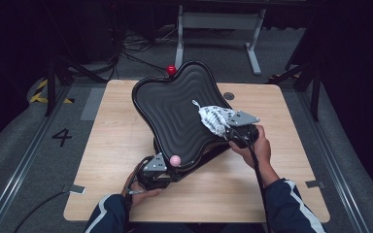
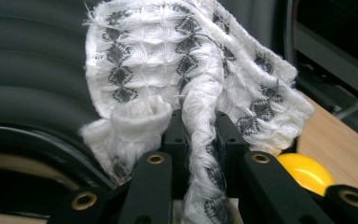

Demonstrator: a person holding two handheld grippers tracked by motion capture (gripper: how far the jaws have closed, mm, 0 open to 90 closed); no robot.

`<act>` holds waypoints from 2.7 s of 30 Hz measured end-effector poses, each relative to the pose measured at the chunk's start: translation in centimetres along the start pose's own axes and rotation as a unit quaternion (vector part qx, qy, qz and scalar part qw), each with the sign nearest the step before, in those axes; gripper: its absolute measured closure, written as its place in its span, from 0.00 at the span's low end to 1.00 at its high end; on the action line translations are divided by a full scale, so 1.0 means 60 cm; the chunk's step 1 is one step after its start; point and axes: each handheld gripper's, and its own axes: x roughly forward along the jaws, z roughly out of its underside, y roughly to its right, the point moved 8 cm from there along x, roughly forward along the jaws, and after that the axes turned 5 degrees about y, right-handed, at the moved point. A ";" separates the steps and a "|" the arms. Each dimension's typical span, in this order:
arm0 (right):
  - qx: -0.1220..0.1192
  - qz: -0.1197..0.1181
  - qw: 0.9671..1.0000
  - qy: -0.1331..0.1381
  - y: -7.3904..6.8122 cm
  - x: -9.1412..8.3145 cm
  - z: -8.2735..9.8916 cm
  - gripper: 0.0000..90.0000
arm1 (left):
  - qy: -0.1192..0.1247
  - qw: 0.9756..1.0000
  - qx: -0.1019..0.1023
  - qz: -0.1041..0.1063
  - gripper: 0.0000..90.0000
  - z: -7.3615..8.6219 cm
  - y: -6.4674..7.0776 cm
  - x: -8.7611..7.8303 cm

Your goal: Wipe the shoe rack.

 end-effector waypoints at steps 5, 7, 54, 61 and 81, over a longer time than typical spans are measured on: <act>-0.002 -0.020 1.000 0.005 -0.021 -0.006 -0.002 0.88 | -0.002 1.000 -0.001 -0.002 0.80 0.000 0.000 0.000; -0.001 -0.030 1.000 0.009 -0.029 -0.010 -0.004 0.88 | -0.001 1.000 0.000 -0.003 0.80 0.000 -0.001 0.000; -0.028 0.000 1.000 0.005 -0.017 -0.075 0.039 0.88 | -0.006 1.000 0.007 -0.008 0.81 0.000 0.001 0.003; -0.036 0.025 0.999 -0.007 0.005 -0.076 0.064 0.88 | -0.007 1.000 0.006 -0.008 0.81 -0.001 0.001 0.003; -0.081 -0.066 0.994 0.033 -0.116 -0.056 0.037 0.88 | -0.005 1.000 0.009 -0.009 0.81 -0.001 0.002 0.005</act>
